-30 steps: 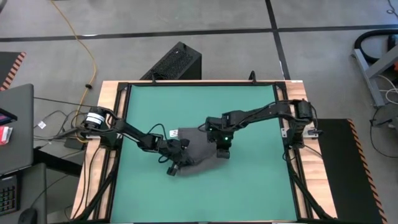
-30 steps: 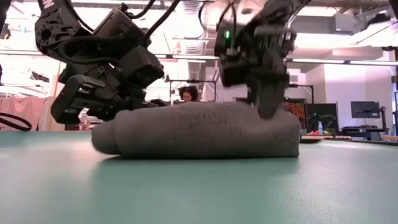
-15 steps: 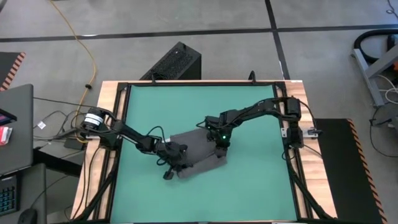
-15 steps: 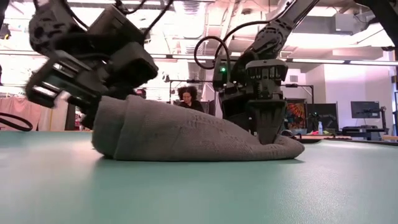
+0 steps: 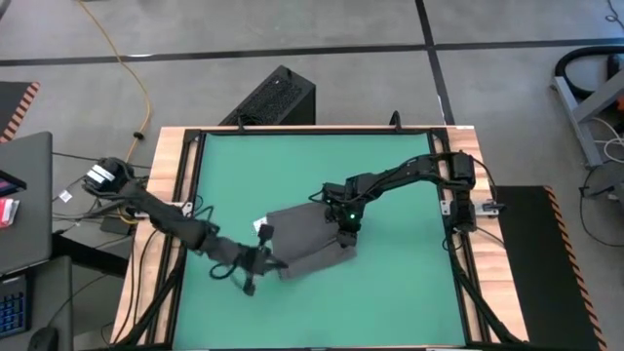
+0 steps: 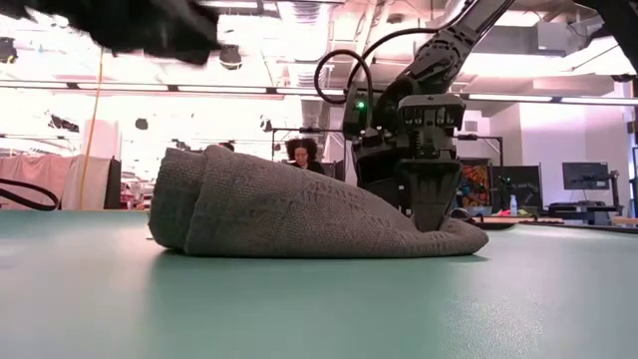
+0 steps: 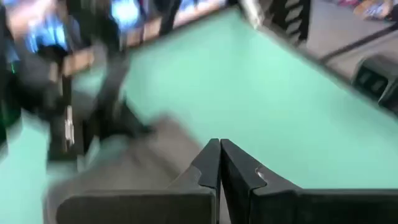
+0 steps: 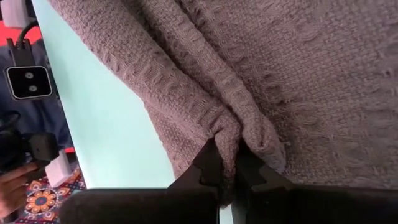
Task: Roll towel
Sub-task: Roll the gray towel
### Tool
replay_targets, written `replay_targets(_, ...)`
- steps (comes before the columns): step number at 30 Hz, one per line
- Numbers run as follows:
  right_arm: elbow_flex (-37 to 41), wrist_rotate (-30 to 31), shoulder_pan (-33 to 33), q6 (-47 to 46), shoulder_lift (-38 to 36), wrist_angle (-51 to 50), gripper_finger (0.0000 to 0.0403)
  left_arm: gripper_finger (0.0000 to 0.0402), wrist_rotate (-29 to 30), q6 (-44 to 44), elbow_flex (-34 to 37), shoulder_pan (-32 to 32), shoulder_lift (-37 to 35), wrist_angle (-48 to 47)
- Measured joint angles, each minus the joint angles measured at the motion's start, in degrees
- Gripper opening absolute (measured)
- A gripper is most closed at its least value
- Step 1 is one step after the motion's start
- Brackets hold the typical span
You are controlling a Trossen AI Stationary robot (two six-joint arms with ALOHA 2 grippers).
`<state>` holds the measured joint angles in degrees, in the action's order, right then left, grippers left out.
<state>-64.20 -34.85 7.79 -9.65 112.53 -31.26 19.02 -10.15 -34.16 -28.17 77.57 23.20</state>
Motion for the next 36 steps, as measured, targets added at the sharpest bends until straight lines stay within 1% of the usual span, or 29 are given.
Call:
replay_targets(1,0.0,0.1,-0.1,0.0,0.0,0.1,0.0023,0.0,0.5,-2.1,-0.2,-1.0,1.0,2.4)
replay_targets(3,0.0,0.5,-0.3,0.0,0.0,0.3,0.0023,0.0,1.4,-4.6,-2.0,-1.9,4.6,2.6)
replay_targets(5,0.0,0.6,-0.3,0.0,0.0,0.6,0.0023,0.0,2.2,-6.1,-4.8,-2.1,9.0,-2.4)
replay_targets(9,0.0,0.6,-0.3,-0.2,0.0,0.9,0.0023,0.0,3.3,-10.1,-13.4,-2.2,17.0,-9.7)
replay_targets(11,0.1,0.6,-0.3,-0.4,0.1,1.2,0.0023,0.0,1.5,-10.6,-16.6,-1.8,19.9,-12.9)
replay_targets(14,0.1,0.6,-0.3,-0.5,0.1,1.3,0.0023,0.0,0.3,-10.1,-19.6,-1.1,22.0,-16.2)
replay_targets(15,0.1,0.6,-0.3,-0.4,0.1,1.4,0.0023,0.0,0.7,-9.6,-19.9,-1.0,22.1,-16.8)
replay_targets(20,0.1,0.5,-0.3,-0.4,0.1,1.4,0.0023,0.0,6.4,-4.4,-18.8,0.5,22.0,-20.6)
replay_targets(23,0.1,0.5,-0.3,-0.4,0.1,1.5,0.0023,0.0,3.8,-2.4,-17.1,1.5,22.0,-19.6)
replay_targets(36,0.0,0.5,-0.3,-0.5,0.1,2.0,0.0023,0.0,4.7,12.1,-9.4,2.1,21.8,-17.4)
